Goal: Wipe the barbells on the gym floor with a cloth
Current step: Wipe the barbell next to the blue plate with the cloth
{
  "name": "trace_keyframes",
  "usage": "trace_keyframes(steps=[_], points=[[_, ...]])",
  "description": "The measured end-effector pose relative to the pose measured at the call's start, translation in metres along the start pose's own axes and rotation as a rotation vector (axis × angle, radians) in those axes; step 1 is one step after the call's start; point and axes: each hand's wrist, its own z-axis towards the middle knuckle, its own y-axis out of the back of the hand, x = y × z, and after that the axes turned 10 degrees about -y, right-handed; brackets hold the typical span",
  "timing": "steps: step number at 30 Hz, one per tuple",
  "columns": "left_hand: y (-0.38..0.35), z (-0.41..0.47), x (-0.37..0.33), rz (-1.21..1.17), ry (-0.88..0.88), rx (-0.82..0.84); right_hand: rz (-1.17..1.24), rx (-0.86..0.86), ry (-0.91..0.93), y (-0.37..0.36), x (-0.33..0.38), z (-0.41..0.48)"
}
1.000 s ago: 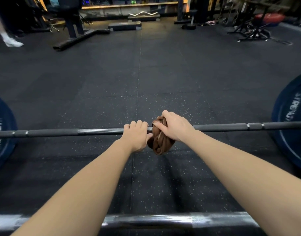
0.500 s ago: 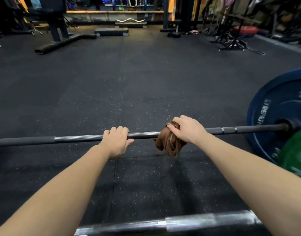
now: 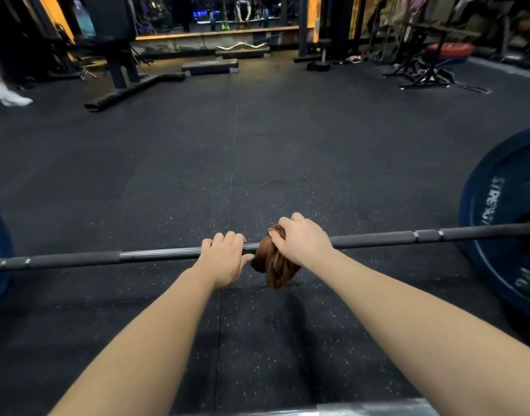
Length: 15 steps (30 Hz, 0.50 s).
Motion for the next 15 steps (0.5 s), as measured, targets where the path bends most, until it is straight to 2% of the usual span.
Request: trace_keyframes(steps=[4, 10, 15], points=[[0.001, 0.000, 0.000, 0.008, 0.007, 0.006, 0.009, 0.038, -0.020, 0.015, -0.038, 0.006], [0.001, 0.002, 0.002, -0.023, 0.002, 0.030, 0.001, -0.052, -0.184, 0.047, -0.140, 0.009], [0.003, 0.001, 0.001, -0.017, 0.002, 0.049, -0.013, -0.089, -0.294, 0.048, -0.148, 0.010]])
